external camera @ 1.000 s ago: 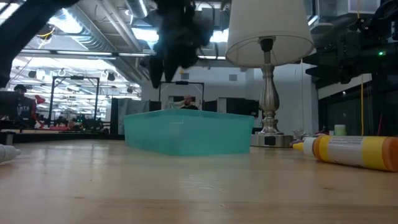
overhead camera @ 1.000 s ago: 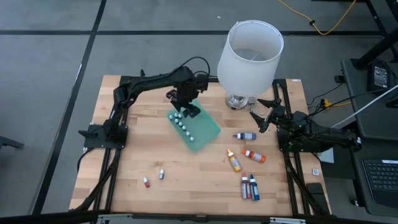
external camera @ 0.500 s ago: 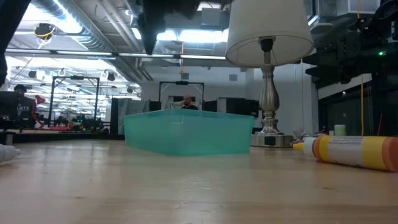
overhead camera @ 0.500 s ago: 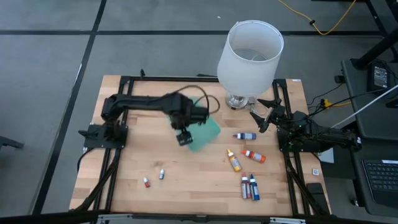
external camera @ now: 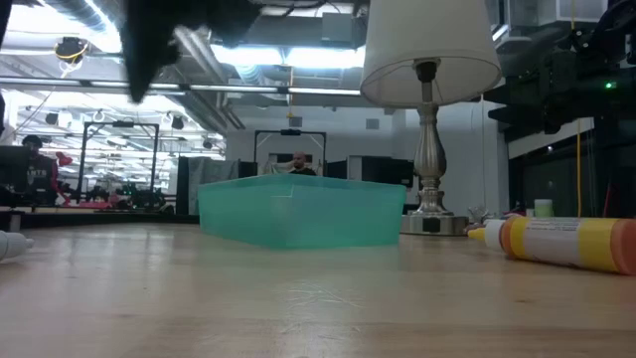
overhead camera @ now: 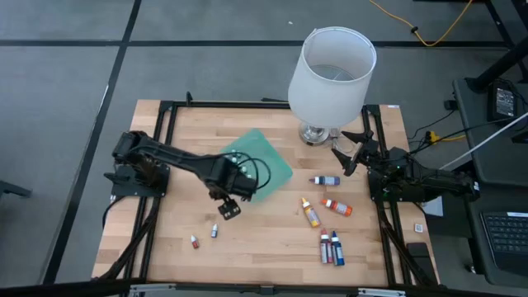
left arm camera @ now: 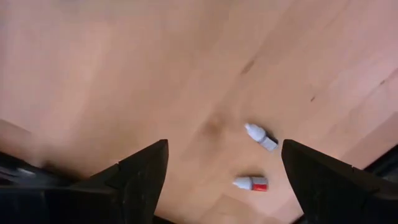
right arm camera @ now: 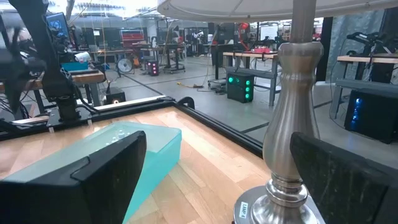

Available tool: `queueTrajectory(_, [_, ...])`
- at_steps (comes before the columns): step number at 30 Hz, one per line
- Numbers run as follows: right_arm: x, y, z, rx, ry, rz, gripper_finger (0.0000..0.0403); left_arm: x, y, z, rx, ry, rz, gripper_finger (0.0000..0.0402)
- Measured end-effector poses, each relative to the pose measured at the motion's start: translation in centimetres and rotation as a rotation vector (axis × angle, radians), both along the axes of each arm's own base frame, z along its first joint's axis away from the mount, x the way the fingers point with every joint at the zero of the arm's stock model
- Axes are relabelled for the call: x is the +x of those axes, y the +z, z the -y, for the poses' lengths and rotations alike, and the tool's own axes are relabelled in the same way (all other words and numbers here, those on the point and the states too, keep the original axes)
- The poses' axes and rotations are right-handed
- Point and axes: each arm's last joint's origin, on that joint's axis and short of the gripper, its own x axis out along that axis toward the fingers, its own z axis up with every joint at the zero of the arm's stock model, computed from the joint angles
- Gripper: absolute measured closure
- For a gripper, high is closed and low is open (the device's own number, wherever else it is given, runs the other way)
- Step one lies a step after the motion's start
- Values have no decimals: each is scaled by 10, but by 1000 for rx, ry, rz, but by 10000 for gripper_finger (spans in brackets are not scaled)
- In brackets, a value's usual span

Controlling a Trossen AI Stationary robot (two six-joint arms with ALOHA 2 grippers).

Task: Pick & Place food coloring
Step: Put the right small red food coloring bottle into the green bin

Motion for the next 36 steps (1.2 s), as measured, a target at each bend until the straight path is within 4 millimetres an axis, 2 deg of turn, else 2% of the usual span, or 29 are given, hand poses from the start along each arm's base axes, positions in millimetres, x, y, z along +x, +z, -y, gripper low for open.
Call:
queueTrajectory(5, [0, 0, 0, 0, 0, 0, 6, -16, -32, 7, -78, 135, -49, 96])
queueTrajectory(10, [0, 0, 0, 0, 0, 0, 6, -24, -60, 3, -148, 288, -140, 96])
queueTrajectory(16, [0, 0, 0, 0, 0, 0, 6, -21, -84, -4, -263, 461, -287, 96])
queueTrajectory(22, [0, 0, 0, 0, 0, 0, 6, -11, -108, -8, -378, 573, -321, 96])
queueTrajectory(26, [0, 0, 0, 0, 0, 0, 6, -4, -123, -7, -436, 619, -328, 96])
queueTrajectory(36, [0, 0, 0, 0, 0, 0, 6, 1, -153, -7, -479, 664, -367, 96])
